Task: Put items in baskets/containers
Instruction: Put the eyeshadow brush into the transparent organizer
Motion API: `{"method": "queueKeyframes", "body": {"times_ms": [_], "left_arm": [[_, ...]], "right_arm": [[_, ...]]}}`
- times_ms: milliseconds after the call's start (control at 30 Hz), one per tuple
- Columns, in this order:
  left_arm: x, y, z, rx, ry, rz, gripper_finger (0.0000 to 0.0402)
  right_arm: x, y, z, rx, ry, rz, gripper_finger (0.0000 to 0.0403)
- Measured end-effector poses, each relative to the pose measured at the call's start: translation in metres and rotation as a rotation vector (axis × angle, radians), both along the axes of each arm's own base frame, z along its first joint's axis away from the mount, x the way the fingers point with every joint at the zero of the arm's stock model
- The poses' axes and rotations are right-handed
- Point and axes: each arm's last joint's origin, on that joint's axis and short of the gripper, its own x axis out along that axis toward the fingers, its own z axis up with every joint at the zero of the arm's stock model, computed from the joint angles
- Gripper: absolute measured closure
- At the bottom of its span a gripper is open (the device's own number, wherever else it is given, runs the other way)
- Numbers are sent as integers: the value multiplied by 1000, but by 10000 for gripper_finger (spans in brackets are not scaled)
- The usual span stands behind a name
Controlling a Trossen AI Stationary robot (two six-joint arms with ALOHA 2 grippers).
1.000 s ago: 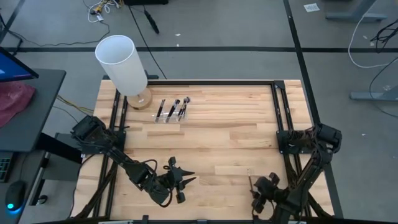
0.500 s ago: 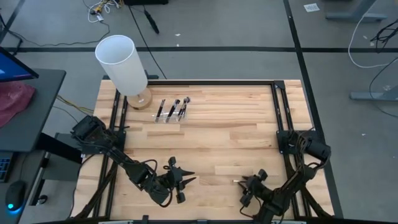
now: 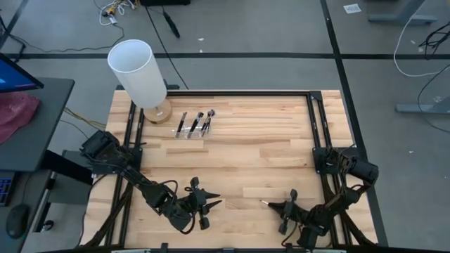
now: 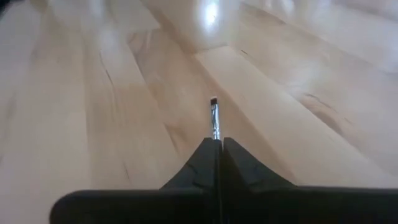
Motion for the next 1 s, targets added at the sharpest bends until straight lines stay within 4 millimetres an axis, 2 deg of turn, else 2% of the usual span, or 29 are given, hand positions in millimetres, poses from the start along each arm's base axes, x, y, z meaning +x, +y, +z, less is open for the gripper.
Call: {"method": "queueKeyframes", "body": {"times_ms": [133,267,433,767,867,1000], "left_arm": [[0,0,0,0,0,0,310],[0,0,0,16,4,-5,310],[0,-1,0,27,17,-34,310],[3,-3,2,151,47,-170,310],[7,-4,7,163,22,-263,310],[16,-1,17,178,-64,-372,303]], "right_arm": [[1,-1,-2,67,-58,-7,393],[3,3,7,145,-67,-5,393],[13,10,40,222,-121,20,395],[61,19,95,67,-346,148,396],[68,21,118,4,-448,191,396],[74,20,144,-36,-600,337,396]]}}
